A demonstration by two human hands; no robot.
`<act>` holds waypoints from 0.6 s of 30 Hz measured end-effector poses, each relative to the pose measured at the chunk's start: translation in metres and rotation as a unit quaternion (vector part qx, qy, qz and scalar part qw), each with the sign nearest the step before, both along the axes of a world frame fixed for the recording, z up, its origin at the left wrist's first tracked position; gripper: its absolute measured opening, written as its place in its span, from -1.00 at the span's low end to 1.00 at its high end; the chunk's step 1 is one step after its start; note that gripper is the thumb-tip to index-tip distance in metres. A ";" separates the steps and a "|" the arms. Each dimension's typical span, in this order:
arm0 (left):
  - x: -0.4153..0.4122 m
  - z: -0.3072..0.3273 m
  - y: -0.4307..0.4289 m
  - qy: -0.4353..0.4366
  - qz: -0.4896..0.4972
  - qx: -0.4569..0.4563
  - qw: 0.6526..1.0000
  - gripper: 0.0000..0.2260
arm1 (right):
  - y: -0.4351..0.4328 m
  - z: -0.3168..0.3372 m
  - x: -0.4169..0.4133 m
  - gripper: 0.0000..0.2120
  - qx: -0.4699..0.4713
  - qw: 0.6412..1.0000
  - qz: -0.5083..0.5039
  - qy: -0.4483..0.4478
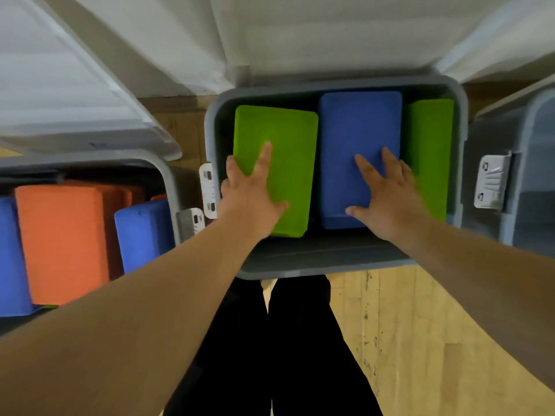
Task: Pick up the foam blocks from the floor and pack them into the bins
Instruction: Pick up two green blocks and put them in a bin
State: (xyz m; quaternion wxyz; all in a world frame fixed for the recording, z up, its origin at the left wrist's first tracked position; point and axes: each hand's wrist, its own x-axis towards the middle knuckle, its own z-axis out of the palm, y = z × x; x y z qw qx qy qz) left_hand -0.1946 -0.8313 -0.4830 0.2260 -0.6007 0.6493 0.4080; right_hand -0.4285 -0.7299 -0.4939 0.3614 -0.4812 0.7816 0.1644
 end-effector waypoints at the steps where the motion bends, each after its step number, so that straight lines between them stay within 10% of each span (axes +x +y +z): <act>1: -0.009 -0.005 0.005 -0.032 -0.044 0.006 0.998 0.05 | 0.000 -0.001 0.000 -0.02 -0.002 1.000 -0.004 -0.003; 12: -0.005 0.011 0.002 -0.092 -0.111 0.011 0.990 0.05 | -0.008 0.016 0.003 0.01 0.039 0.999 -0.008 -0.017; 18: 0.001 0.120 0.002 -0.044 -0.117 -0.030 0.992 -0.01 | -0.005 0.125 0.028 -0.03 0.016 0.995 -0.067 -0.068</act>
